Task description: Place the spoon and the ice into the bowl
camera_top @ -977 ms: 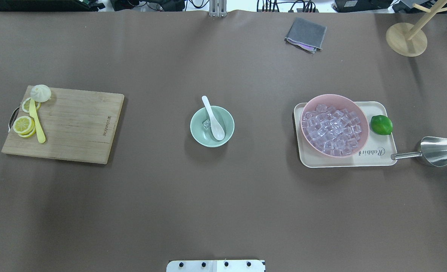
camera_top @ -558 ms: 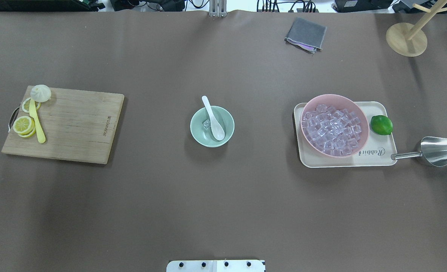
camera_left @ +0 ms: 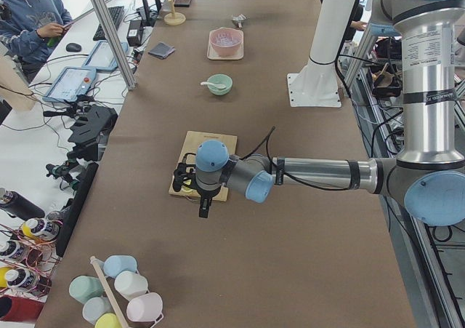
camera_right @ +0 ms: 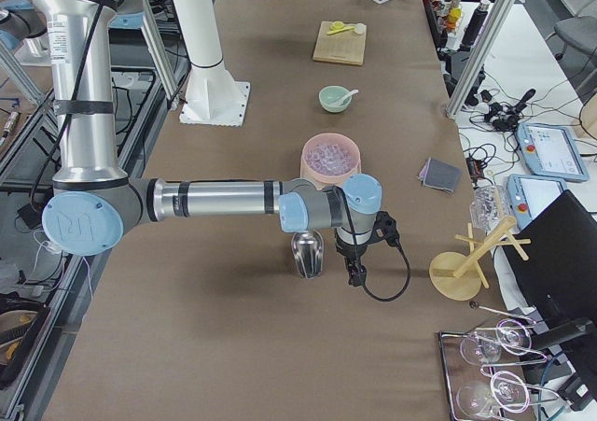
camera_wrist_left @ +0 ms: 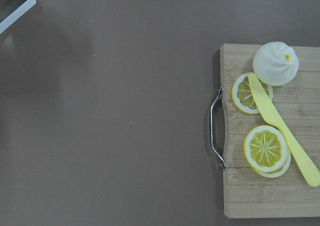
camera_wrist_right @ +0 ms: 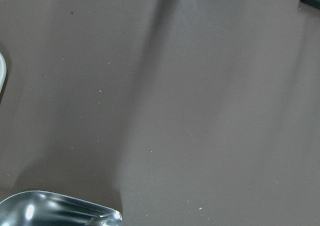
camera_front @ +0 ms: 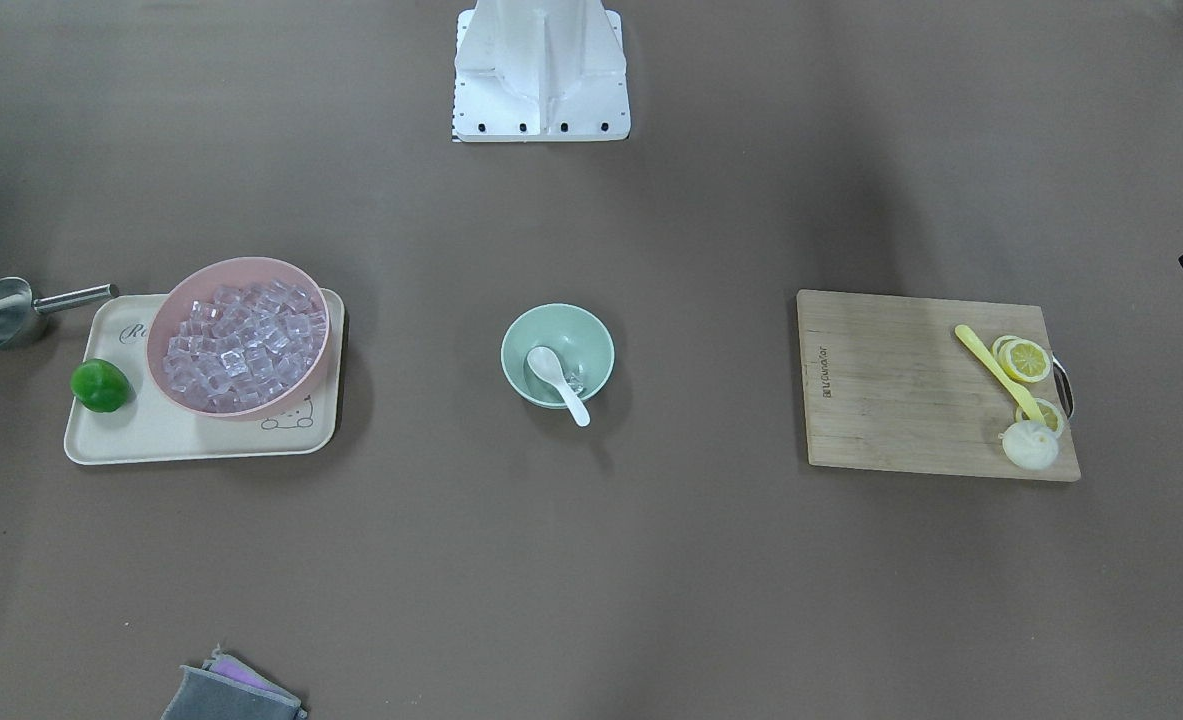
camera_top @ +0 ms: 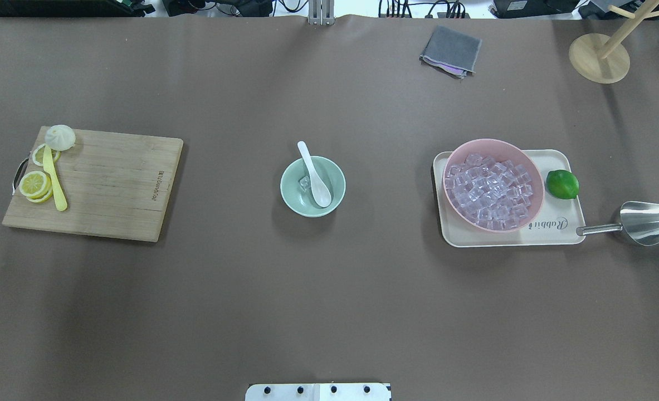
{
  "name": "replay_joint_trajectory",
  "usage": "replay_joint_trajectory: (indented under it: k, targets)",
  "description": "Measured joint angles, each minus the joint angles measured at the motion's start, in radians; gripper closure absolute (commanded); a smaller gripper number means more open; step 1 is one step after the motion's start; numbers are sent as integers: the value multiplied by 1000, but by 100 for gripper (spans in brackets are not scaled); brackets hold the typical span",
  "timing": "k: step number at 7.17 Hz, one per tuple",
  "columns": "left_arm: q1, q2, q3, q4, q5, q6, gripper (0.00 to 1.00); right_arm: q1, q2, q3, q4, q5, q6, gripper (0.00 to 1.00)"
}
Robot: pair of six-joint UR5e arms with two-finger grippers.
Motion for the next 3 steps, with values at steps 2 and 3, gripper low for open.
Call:
replay_joint_trajectory:
  k: [2, 3]
  targets:
    - [-2, -3, -2, -4, 4, 1, 1, 0, -5, -5, 0, 0, 1, 0]
    - [-1, -5, -3, -5, 4, 1, 1, 0, -9, -6, 0, 1, 1, 0]
